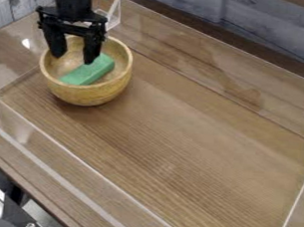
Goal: Move green object from inside the wooden bowl to the table next to it
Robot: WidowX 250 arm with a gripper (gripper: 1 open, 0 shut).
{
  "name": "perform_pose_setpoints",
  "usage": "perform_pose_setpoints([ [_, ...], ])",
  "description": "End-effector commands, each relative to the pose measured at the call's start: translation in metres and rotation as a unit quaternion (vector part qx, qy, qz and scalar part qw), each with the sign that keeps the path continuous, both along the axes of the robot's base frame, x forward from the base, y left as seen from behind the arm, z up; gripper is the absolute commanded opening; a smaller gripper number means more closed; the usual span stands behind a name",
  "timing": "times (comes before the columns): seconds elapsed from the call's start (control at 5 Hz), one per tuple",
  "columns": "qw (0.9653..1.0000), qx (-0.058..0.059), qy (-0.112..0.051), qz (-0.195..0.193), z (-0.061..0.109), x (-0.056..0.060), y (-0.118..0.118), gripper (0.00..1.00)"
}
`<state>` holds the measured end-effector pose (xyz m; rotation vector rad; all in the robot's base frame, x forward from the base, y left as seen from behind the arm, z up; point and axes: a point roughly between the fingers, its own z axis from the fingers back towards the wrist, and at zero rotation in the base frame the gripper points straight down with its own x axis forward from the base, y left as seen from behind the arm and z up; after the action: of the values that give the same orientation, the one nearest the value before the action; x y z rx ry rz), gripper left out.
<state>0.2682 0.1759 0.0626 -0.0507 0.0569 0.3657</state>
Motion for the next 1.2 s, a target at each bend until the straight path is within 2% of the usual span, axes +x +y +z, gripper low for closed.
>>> perform_pose_setpoints([
  [0.0, 0.9993, 0.018, -0.027, 0.019, 0.013, 0.009, 0.016, 1.00],
  [0.2, 0.9991, 0.017, -0.025, 0.029, 0.007, 0.010, 0.023, 1.00],
  [0.8, 0.9995, 0.014, -0.026, 0.012, 0.030, 0.021, 0.029, 1.00],
  [1.0, 0.9995, 0.012, -0.026, 0.014, 0.025, 0.029, 0.030, 1.00],
])
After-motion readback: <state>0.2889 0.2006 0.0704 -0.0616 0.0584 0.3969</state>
